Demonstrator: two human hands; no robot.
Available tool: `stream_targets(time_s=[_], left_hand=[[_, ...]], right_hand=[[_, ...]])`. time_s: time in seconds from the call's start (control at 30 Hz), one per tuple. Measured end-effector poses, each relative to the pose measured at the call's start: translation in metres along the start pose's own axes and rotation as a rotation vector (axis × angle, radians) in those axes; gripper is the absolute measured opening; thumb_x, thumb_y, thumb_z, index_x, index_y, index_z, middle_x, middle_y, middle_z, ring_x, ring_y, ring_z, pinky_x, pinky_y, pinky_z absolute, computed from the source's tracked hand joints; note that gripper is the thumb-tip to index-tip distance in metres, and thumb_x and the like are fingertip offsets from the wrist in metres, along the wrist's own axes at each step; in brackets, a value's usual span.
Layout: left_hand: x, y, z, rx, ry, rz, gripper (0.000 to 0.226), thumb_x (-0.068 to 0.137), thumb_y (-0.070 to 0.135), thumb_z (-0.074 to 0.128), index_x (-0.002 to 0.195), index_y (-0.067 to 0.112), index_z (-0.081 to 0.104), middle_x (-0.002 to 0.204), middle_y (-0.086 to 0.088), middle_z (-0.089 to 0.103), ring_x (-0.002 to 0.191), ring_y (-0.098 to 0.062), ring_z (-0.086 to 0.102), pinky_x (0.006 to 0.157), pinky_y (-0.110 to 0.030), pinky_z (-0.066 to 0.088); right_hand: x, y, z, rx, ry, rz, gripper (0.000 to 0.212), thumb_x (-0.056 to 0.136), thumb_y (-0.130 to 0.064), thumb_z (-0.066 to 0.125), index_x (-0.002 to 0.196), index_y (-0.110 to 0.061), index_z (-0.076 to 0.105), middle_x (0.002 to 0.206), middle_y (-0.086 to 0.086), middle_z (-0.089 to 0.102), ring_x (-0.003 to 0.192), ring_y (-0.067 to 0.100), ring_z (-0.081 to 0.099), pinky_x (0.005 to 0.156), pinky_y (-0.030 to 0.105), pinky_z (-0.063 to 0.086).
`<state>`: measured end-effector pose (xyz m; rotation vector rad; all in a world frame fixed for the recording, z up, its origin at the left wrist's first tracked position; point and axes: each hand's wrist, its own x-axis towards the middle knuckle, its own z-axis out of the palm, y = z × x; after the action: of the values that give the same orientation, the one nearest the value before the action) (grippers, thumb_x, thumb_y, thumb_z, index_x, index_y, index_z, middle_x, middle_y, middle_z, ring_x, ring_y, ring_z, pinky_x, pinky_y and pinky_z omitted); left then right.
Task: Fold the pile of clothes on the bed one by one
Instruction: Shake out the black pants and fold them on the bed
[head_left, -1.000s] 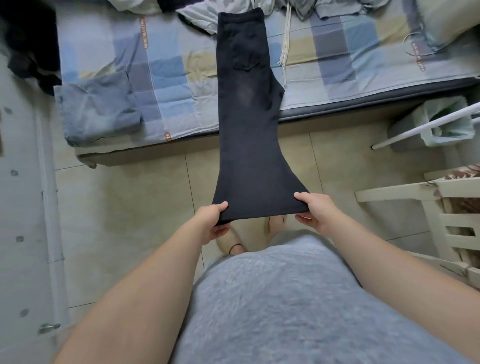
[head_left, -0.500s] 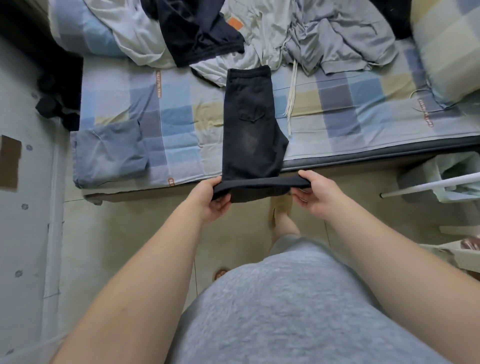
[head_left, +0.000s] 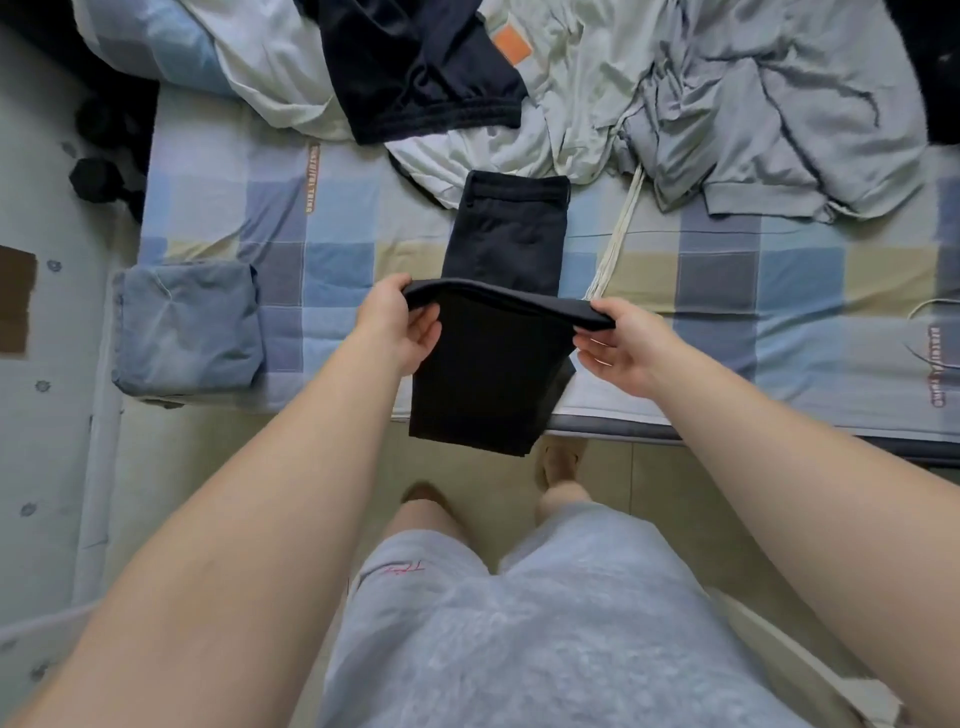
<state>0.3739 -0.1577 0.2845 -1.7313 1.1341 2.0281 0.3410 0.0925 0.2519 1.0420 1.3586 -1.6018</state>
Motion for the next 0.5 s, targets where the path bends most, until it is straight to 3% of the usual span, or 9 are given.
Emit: stream_targets(time_s=[0.13, 0.3, 0.4, 0.5], left_hand=[[0.044, 0.030, 0.043, 0.063, 0.001, -0.020, 0.021, 0.099, 0.033, 0.056, 0.109, 0.017, 0.064, 0.092, -0.001, 0.067, 0.090, -0.013, 0.065, 0.070, -0.031, 0.049], [0.129, 0.062, 0.092, 0.141, -0.008, -0.057, 0.020, 0.100, 0.032, 0.053, 0.094, 0.017, 0.065, 0.088, 0.001, 0.071, 0.090, -0.012, 0.066, 0.076, -0.031, 0.048], [0.189, 0.076, 0.118, 0.199, -0.026, -0.041, 0.022, 0.099, 0.034, 0.054, 0.102, 0.016, 0.067, 0.088, 0.003, 0.072, 0.091, -0.011, 0.067, 0.081, -0.030, 0.050], [0.245, 0.087, 0.138, 0.219, -0.092, -0.002, 0.034, 0.101, 0.042, 0.050, 0.122, 0.018, 0.065, 0.103, 0.003, 0.074, 0.097, -0.013, 0.068, 0.072, -0.030, 0.049]], right_hand=[[0.050, -0.048, 0.007, 0.000, 0.022, 0.013, 0.023, 0.098, -0.032, 0.059, 0.115, -0.018, 0.063, 0.096, 0.006, 0.072, 0.090, 0.018, 0.070, 0.069, 0.031, 0.054], [0.135, -0.095, 0.026, -0.001, 0.102, 0.032, 0.015, 0.099, -0.034, 0.055, 0.101, -0.019, 0.060, 0.093, 0.004, 0.071, 0.090, 0.019, 0.069, 0.070, 0.032, 0.053], [0.193, -0.115, 0.038, 0.012, 0.136, 0.027, 0.018, 0.100, -0.035, 0.053, 0.103, -0.019, 0.060, 0.095, 0.005, 0.073, 0.089, 0.019, 0.070, 0.069, 0.033, 0.053], [0.247, -0.128, 0.045, 0.051, 0.126, 0.014, 0.029, 0.101, -0.037, 0.053, 0.120, -0.017, 0.059, 0.109, 0.005, 0.074, 0.099, 0.022, 0.072, 0.070, 0.037, 0.056]])
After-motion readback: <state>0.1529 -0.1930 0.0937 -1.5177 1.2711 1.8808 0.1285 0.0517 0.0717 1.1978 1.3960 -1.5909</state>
